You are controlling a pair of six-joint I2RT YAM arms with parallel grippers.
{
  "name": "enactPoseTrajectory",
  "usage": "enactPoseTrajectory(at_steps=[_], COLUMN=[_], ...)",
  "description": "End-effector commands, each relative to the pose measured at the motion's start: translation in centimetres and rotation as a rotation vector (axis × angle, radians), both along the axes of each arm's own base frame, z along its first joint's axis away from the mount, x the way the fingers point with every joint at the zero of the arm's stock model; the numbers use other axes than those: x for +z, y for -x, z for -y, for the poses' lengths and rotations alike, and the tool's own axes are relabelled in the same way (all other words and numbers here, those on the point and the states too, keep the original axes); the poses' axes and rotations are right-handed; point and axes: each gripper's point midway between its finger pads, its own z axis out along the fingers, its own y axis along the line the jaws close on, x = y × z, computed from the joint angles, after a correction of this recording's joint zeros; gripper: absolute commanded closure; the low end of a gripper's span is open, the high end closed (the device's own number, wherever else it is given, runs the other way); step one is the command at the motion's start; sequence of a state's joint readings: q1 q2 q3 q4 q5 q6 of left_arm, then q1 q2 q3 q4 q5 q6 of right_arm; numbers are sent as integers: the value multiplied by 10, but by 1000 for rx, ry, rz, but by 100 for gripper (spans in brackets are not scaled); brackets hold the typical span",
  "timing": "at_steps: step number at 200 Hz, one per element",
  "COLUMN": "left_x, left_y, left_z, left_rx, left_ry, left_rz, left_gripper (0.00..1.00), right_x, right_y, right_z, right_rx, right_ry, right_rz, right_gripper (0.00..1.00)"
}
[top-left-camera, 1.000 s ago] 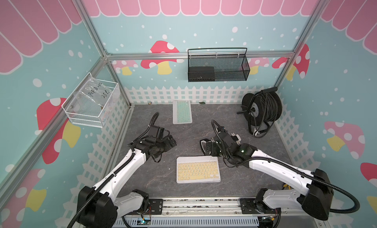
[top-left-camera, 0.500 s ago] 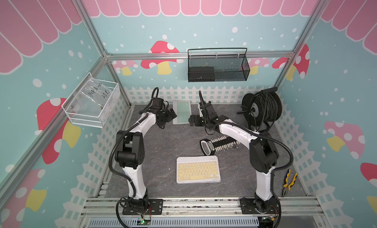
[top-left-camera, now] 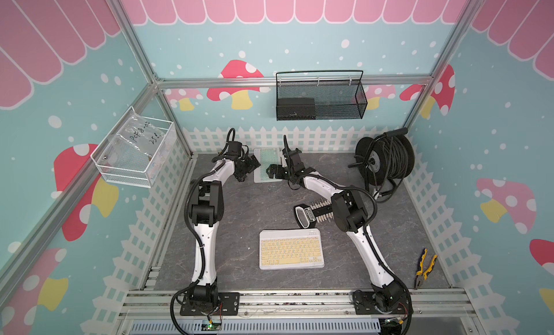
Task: Stack the numeric keypads
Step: Move the numeric keypad to the center of the board.
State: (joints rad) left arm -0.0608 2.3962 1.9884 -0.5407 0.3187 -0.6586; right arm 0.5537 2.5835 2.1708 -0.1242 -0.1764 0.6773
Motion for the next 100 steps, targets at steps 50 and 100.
enactPoseTrajectory(at_steps=[50, 100], left_x=[-17, -27], left_y=[-13, -8], left_z=[6, 34], left_rx=[5, -84], left_ry=[40, -46], left_rz=[-10, -89], left_gripper=[1, 3], right_x=[-34, -67], right_y=[-12, 17], right_z=[10, -3], right_rx=[-46, 14], right_ry=[-13, -13], right_rz=[-72, -213], right_gripper=[0, 0])
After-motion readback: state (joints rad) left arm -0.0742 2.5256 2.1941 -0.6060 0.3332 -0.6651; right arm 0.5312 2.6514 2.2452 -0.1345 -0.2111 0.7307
